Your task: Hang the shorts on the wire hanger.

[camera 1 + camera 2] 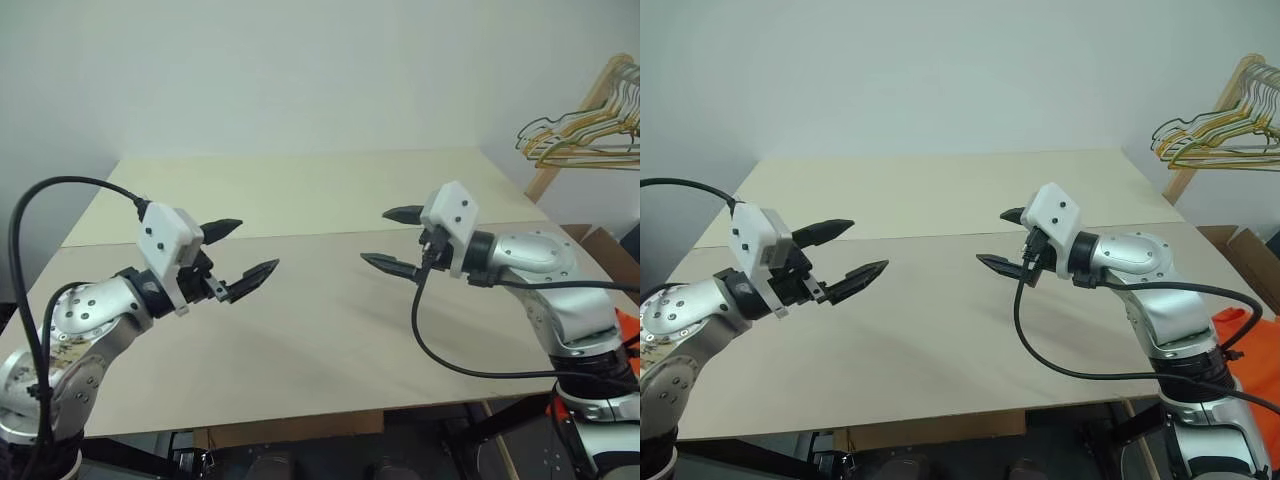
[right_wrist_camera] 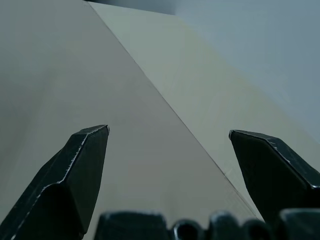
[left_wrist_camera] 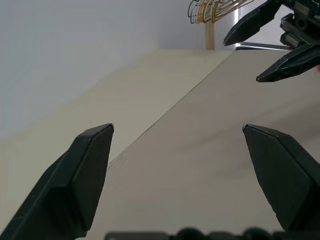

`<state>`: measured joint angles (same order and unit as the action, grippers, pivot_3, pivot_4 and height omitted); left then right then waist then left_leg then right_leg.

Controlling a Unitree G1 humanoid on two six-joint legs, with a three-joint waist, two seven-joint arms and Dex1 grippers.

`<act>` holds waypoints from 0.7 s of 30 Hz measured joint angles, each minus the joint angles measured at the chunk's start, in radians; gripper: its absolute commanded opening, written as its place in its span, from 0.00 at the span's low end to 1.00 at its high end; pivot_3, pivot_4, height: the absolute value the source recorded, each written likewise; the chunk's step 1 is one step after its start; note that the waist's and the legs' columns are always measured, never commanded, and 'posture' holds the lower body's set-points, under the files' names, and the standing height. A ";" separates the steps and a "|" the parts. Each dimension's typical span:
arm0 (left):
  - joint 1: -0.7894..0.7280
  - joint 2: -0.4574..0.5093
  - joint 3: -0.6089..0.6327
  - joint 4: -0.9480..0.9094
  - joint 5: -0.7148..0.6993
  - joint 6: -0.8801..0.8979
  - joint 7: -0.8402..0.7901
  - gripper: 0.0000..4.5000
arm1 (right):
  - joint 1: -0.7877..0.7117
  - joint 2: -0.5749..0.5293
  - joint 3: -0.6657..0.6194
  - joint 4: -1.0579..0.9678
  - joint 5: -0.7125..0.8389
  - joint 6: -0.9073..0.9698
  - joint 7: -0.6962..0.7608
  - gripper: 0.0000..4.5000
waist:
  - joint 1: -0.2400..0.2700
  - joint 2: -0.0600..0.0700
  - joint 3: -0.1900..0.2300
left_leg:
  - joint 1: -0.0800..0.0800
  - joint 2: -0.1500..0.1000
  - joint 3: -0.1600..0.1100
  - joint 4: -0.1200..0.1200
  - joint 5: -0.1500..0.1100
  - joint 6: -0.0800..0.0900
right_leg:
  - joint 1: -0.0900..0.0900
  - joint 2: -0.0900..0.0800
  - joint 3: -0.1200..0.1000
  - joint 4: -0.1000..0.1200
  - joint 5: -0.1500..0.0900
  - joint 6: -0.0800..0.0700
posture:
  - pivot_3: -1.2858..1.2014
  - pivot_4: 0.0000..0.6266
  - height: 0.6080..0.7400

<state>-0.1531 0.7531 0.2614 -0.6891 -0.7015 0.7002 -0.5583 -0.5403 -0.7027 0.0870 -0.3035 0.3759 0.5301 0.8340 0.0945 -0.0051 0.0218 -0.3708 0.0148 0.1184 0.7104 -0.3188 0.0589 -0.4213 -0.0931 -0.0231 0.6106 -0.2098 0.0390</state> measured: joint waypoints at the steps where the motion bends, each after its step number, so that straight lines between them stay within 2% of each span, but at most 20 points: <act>1: 0.004 0.000 0.002 -0.005 -0.002 0.000 0.002 1.00 | 0.000 0.000 0.000 0.001 0.000 -0.001 0.011 0.99 | 0.002 0.000 0.000 | 0.000 0.000 0.000 0.000 0.000 0.000 | 0.000 0.000 0.000 0.000 0.000 0.000 | 0.62 0.00 1.00; 12: 0.022 0.007 0.015 -0.011 -0.003 0.001 0.023 1.00 | -0.012 0.008 0.001 0.014 -0.008 -0.017 0.058 0.99 | 0.024 -0.001 0.000 | 0.000 0.000 -0.001 0.000 0.000 0.000 | 0.000 0.000 -0.001 0.000 0.000 -0.001 | 0.62 0.00 1.00; 21: 0.108 0.007 0.051 -0.064 -0.004 0.019 0.066 1.00 | -0.019 0.028 0.028 0.035 -0.019 -0.047 0.093 0.99 | 0.038 -0.003 0.000 | -0.001 0.000 -0.002 0.000 0.000 0.000 | 0.000 0.000 -0.001 0.000 0.000 -0.001 | 0.64 0.00 1.00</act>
<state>-0.0455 0.7606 0.3126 -0.7534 -0.7053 0.7196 -0.4924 -0.5590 -0.6751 0.1153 -0.2681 0.3569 0.4830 0.9269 0.1329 -0.0083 0.0213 -0.3713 0.0149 0.1168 0.7104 -0.3187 0.0587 -0.4212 -0.0928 -0.0246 0.6107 -0.2095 0.0381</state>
